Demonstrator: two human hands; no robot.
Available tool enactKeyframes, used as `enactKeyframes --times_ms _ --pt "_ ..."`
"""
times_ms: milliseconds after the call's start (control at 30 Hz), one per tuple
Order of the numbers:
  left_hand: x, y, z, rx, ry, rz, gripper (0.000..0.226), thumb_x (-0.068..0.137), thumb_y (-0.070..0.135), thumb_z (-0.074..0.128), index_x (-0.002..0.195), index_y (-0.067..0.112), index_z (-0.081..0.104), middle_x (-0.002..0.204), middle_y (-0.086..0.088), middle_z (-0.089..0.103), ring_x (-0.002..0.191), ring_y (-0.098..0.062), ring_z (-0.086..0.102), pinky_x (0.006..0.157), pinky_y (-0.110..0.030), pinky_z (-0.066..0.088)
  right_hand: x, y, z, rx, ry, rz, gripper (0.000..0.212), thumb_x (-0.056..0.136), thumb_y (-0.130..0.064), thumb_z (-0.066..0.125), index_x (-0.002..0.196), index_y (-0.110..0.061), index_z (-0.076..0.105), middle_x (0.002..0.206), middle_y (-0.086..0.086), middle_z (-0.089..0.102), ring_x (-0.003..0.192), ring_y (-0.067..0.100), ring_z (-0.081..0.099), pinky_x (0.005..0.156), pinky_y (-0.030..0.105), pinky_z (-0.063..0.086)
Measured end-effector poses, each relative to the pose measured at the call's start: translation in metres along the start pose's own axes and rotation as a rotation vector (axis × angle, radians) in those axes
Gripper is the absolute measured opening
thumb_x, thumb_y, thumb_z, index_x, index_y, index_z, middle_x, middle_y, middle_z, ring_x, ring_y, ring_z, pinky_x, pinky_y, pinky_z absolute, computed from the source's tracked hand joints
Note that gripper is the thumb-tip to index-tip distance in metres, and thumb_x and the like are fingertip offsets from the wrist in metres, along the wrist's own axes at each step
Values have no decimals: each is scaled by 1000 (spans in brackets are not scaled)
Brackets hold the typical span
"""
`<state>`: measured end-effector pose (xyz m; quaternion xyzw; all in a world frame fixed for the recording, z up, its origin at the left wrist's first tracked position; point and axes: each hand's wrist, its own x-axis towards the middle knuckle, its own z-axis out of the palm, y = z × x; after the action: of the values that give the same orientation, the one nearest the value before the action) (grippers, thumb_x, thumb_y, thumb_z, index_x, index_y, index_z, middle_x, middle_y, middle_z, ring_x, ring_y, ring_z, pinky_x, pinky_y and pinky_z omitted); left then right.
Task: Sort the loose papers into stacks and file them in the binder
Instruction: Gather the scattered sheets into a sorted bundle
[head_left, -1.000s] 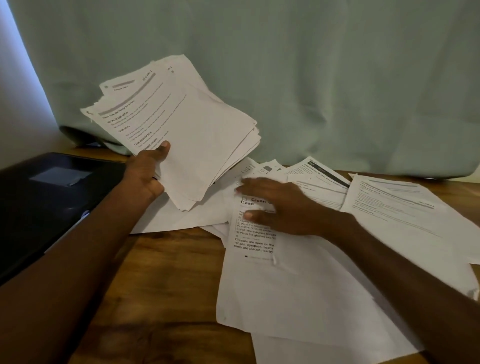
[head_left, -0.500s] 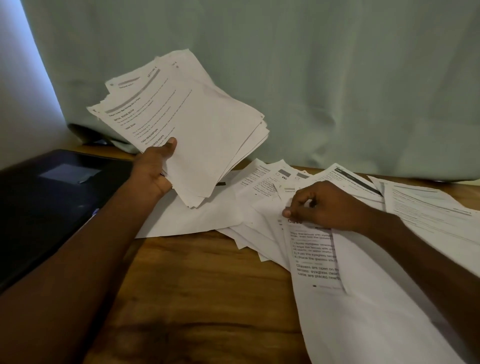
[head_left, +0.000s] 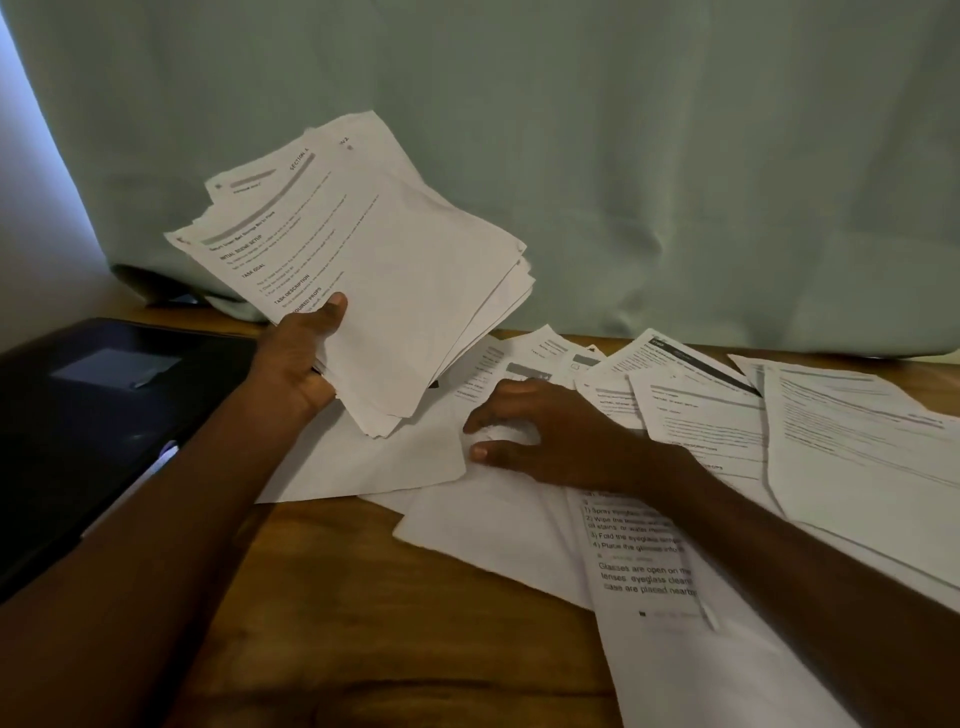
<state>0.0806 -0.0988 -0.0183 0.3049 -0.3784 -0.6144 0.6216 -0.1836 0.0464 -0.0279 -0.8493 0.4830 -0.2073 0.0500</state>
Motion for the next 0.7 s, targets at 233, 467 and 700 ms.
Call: enactKeyframes --times_ms 233,467,700 --pt "-6 -4 2 10 -11 6 42 97 10 65 138 18 61 127 0 70 106 -16 71 91 -41 58 4 8 10 -293 40 359 65 99 -67 36 153 -31 36 159 -5 41 145 19 37 119 55 25" --pt "-10 -11 10 50 -59 14 44 98 10 65 141 15 58 137 -5 65 124 -25 63 109 -50 47 1 -4 3 -84 147 270 33 103 -47 51 124 -28 68 118 -8 69 106 13 63 83 24 45" --pt "-10 -10 12 88 -94 9 40 99 14 65 138 19 60 138 -6 64 121 -24 64 100 -45 52 4 51 -34 -316 426 584 41 96 -29 64 136 -26 59 136 0 64 123 23 60 106 46 47"
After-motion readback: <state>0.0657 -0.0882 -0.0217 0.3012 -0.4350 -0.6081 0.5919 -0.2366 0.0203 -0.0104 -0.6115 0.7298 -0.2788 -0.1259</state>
